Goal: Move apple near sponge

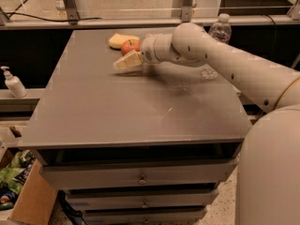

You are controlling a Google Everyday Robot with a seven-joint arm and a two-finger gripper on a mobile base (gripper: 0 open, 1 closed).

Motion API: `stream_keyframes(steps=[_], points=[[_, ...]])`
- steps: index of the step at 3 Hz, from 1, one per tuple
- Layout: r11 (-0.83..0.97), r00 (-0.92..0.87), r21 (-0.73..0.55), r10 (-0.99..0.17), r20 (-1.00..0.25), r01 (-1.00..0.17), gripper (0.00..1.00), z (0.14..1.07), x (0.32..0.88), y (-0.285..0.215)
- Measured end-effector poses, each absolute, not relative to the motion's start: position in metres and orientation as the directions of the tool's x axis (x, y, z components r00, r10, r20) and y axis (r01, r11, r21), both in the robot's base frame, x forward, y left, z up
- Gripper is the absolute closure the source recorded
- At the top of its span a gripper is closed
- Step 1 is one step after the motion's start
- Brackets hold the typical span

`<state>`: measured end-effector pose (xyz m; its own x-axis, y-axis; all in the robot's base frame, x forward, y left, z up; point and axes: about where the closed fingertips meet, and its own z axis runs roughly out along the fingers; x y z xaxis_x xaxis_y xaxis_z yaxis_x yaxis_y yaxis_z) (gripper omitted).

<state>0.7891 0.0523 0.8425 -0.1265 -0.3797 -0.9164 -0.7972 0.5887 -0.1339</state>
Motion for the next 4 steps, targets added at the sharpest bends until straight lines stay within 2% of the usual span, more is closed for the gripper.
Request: stream_keyframes(steps=[2, 4], points=[[0.596, -0.08, -0.141, -0.328, -0.941, -0.79, 0.0, 0.861, 0.765, 0.039], [0.58, -0.046, -0.136, -0.288, -0.957, -0.803, 0.0, 0.866, 0.715, 0.008]])
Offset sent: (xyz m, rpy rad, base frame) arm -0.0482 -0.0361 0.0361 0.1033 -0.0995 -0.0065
